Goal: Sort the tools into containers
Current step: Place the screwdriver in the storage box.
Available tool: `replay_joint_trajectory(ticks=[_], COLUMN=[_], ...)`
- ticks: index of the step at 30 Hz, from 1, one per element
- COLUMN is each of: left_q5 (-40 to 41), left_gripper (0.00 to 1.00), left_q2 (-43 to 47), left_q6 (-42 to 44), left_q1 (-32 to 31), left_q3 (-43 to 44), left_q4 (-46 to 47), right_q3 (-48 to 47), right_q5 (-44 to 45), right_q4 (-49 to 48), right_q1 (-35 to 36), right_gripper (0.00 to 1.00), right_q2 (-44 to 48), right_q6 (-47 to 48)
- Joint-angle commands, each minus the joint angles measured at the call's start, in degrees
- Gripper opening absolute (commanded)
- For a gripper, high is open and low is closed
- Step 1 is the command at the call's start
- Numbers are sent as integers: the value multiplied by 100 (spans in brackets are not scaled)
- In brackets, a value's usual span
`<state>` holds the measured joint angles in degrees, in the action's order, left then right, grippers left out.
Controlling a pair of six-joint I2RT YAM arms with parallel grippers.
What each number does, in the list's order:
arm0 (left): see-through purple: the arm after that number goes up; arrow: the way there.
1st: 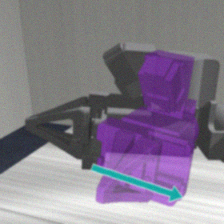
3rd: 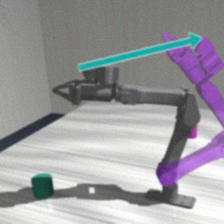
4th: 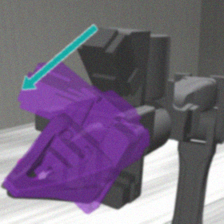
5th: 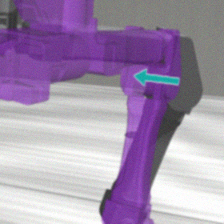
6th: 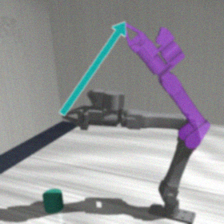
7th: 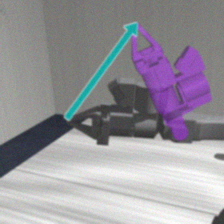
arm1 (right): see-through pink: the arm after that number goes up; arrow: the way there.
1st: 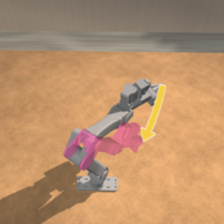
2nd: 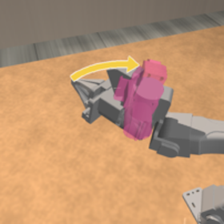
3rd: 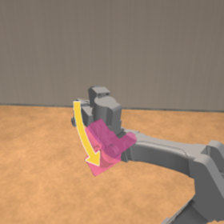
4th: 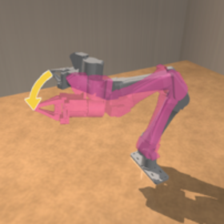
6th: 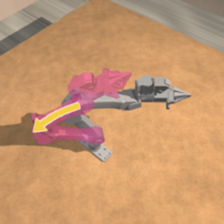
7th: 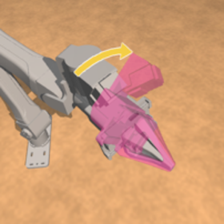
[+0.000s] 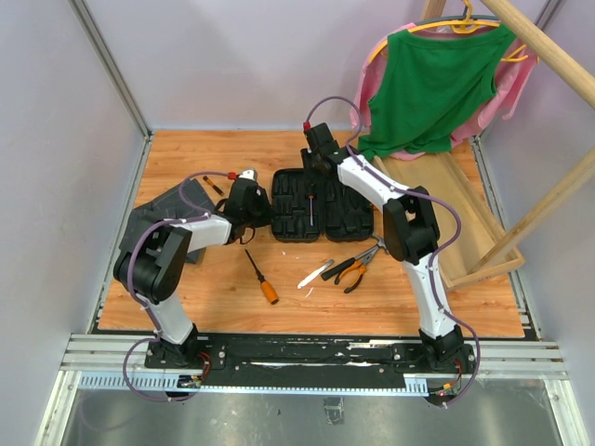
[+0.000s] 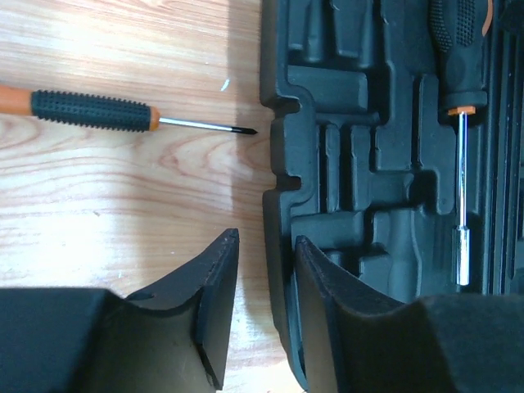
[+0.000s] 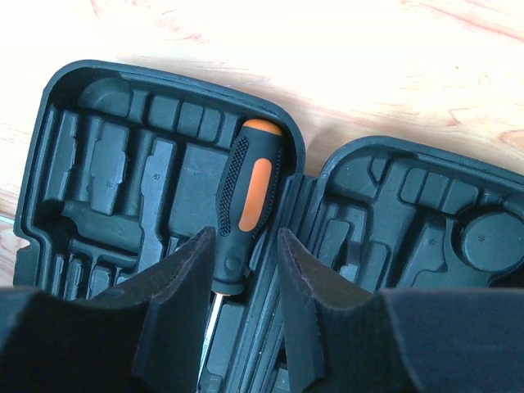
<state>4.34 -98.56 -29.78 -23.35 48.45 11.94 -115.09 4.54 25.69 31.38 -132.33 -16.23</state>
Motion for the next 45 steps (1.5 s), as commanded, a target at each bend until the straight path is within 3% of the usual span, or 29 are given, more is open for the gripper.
replay_joint_trajectory(ticks=[1, 14, 33, 35, 37, 45], left_q5=[-447, -582, -662, -666, -619, -532], left_gripper=[36, 20, 21, 16, 2, 0], left_q2=[-177, -328, -380, -398, -451, -433], left_q6=[16, 117, 227, 226, 216, 183], left_q1=[59, 66, 65, 68, 66, 67], left_q3=[238, 393, 424, 449, 535, 527], left_q4=[168, 46, 27, 6, -108, -155], right_q3=[43, -1, -235, -288, -326, -510], right_q5=[90, -147, -84, -64, -16, 416], right_q4=[87, 90, 322, 337, 331, 323], right_q1=[53, 52, 57, 62, 61, 46], right_gripper=[36, 32, 30, 29, 28, 24], right_q2=[29, -79, -414, -460, -492, -608], right_q6=[-38, -90, -126, -124, -123, -184])
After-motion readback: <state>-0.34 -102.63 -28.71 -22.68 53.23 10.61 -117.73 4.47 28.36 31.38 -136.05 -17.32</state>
